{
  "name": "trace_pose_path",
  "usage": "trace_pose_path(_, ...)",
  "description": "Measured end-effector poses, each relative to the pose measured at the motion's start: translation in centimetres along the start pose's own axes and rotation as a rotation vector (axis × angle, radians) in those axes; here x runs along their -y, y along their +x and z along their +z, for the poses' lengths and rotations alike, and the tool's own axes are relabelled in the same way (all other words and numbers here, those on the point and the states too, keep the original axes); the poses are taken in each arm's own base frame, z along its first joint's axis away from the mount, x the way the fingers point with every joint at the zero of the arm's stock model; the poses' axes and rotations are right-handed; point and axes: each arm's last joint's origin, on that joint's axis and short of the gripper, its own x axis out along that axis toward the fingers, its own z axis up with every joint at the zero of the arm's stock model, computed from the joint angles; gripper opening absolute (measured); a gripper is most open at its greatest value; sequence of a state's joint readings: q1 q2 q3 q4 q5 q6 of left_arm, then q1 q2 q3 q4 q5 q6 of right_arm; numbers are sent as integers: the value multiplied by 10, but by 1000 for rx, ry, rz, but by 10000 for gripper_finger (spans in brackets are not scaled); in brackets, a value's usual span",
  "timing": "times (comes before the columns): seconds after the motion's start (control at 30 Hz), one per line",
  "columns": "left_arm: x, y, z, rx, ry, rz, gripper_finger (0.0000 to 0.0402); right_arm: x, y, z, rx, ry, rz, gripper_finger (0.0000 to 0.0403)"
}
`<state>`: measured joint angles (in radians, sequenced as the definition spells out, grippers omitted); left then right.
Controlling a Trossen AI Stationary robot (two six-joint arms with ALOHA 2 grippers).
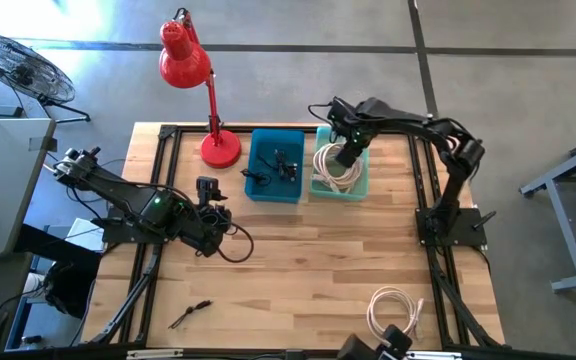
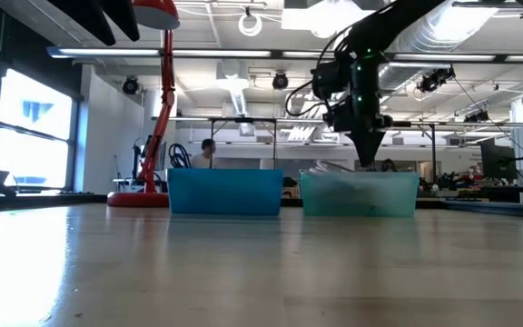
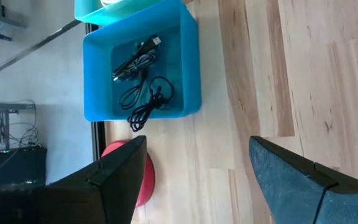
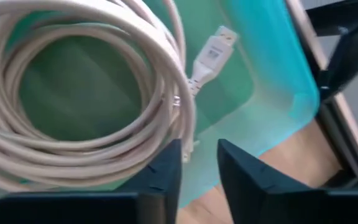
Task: Pick & Place USB Port
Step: Put the light brown hdmi cable into the light green bin, then put the black charger cable into the blue bin
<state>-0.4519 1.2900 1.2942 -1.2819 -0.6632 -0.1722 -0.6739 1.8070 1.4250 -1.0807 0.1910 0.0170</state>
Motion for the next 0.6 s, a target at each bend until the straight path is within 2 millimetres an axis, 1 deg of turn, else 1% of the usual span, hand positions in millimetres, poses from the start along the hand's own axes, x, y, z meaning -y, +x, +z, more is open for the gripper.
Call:
trace_pose_path(0.1, 0, 0, 0, -1, 11, 1, 280, 2, -11, -4, 29, 6, 0, 135)
trace_pose_path(0.2, 1, 1, 1, -3, 13, 2, 280, 5, -26, -10, 65, 20, 20, 163)
trace_pose_path(0.27, 2, 2, 3, 10, 3, 0, 280, 6, -39, -16, 89, 31, 47, 174)
trace_pose_path(0.37, 3, 2, 8, 44, -26, -12, 280, 9, -61, -28, 139, 70, 78, 179)
trace_pose_path(0.43, 5, 2, 9, 47, -56, -68, 280, 9, -75, -37, 168, 77, 109, 180)
trace_pose_path(0.6, 13, 0, 6, -29, -159, -340, 280, -1, -107, -58, 262, 27, 166, 180)
